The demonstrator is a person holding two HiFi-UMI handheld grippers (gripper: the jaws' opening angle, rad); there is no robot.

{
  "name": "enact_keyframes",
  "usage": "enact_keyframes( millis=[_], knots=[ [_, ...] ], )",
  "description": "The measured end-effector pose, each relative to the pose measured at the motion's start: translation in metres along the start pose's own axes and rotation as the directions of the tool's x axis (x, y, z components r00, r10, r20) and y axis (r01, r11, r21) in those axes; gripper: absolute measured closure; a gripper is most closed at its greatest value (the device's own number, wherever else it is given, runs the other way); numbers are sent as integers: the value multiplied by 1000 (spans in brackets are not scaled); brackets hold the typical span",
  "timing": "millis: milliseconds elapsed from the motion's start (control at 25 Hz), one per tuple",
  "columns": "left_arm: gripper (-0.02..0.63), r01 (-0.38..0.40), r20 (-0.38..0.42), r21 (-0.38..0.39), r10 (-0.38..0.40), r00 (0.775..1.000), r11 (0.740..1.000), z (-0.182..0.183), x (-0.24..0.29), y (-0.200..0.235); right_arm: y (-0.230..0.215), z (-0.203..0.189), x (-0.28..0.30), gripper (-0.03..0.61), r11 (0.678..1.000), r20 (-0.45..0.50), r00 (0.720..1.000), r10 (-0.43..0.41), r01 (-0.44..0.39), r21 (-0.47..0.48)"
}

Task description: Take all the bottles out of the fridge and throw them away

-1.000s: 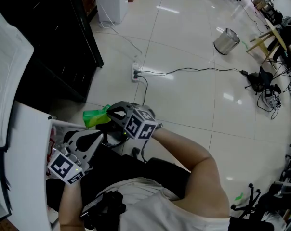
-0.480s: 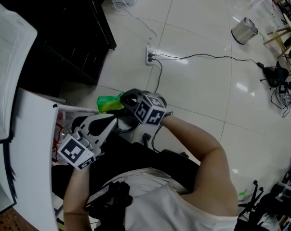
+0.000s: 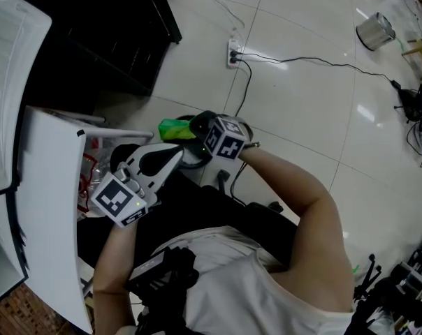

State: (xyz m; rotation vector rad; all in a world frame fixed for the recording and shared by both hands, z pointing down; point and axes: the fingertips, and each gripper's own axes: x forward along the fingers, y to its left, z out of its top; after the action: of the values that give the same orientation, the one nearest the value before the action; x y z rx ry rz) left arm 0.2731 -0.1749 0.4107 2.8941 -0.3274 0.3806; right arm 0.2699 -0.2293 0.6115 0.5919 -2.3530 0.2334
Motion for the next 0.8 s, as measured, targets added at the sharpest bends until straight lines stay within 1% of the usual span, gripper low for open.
enact_keyframes(
  millis=[160,280,560,800],
  knots=[
    [612,-20,-7,-28,19,1000,999,-6,-6,2,18,-18,17,577,998,-37,998,47,-46,37],
    [612,-29,-7,-43,29,1000,999,-10,-8,3,28,-37,32,577,996,-92,993,74,-70,55],
    [612,-31,-15,-50,31,999,998,-12,-8,6,35,-73,64,577,993,-196,976,97,-83,79],
    [612,-25,-22,-49,24,999,999,-15,-5,4,43,-88,78,577,993,-259,959,112,-95,76]
  ],
)
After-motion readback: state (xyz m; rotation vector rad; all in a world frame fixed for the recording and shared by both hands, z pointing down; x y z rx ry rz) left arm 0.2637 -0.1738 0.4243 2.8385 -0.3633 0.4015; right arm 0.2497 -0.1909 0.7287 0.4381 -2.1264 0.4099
